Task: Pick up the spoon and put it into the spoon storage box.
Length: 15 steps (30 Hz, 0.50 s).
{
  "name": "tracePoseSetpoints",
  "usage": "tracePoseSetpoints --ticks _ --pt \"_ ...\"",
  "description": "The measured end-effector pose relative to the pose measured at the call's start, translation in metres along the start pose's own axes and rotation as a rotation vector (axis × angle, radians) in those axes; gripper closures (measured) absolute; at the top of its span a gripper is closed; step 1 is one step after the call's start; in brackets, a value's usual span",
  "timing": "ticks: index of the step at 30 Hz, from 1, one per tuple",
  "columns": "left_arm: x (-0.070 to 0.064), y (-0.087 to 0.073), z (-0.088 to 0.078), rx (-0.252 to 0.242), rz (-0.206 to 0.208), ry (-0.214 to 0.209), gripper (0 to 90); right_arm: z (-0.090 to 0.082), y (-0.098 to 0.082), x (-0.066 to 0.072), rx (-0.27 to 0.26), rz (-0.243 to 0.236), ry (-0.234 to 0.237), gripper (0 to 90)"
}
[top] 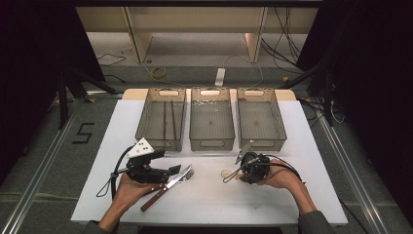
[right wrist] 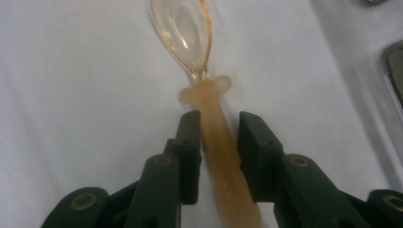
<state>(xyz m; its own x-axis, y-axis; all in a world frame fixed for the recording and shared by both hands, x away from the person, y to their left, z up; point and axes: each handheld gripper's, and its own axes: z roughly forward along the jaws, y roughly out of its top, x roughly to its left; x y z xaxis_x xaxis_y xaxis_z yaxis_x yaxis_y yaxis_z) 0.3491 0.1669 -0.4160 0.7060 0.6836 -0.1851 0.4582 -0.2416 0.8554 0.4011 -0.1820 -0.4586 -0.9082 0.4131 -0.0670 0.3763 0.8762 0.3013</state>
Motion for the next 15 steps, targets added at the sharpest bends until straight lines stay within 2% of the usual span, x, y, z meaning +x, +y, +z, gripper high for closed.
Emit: tracePoseSetpoints --ticks 5,10,13,14,15 --pt "-0.0004 -0.0002 0.0008 0.003 0.0 0.001 15.2 -0.0004 0.0003 0.002 0.007 -0.026 0.006 76.6" --pt "-0.0005 -0.0003 0.0011 0.003 0.002 0.002 15.2 -0.0004 0.0009 0.0036 0.004 -0.032 -0.004 77.4" --pt "0.0002 -0.0004 0.0012 0.01 0.0 0.002 15.2 -0.0013 0.0007 0.0032 0.008 -0.031 0.0 77.7" --pt "0.0003 -0.0005 0.0015 0.011 -0.003 0.002 15.2 -0.0017 0.0004 0.0029 0.001 -0.027 -0.012 77.8" --pt "0.0003 -0.0006 0.0017 0.014 -0.003 0.002 15.2 -0.0032 0.0002 0.0027 -0.006 -0.004 -0.014 77.8"
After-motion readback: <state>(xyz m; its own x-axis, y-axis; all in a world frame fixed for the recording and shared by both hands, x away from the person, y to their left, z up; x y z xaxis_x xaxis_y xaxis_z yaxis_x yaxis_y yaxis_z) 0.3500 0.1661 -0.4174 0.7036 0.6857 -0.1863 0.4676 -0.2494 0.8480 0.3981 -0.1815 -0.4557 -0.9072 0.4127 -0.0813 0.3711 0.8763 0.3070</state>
